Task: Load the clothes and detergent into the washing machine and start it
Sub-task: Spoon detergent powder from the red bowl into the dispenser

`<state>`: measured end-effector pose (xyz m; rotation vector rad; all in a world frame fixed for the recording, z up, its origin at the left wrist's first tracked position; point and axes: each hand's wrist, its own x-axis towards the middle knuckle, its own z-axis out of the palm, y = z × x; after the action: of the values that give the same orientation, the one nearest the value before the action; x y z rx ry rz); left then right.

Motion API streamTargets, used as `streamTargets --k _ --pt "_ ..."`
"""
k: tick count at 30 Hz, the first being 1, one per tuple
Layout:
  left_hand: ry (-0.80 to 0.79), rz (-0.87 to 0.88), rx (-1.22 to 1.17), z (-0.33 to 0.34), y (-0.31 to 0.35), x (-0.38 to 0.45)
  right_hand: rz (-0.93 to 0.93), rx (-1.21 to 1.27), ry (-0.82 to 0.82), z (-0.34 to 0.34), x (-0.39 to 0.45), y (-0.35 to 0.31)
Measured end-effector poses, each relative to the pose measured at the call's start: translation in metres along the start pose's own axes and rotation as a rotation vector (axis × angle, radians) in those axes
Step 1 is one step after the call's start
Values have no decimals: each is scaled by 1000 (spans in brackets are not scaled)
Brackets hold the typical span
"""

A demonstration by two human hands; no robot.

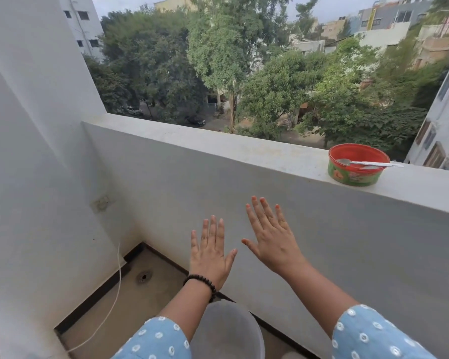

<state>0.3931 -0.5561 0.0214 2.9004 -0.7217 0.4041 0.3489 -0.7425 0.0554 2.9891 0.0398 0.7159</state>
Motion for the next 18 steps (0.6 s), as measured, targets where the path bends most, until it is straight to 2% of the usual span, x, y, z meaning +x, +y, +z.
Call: streamTargets --k 9,18 --pt "-59 -90 69 26 -36 -72 -9 154 -184 50 -37 -60" --pt "-153 -240 88 33 -67 -130 -49 268 -384 64 -63 -113"
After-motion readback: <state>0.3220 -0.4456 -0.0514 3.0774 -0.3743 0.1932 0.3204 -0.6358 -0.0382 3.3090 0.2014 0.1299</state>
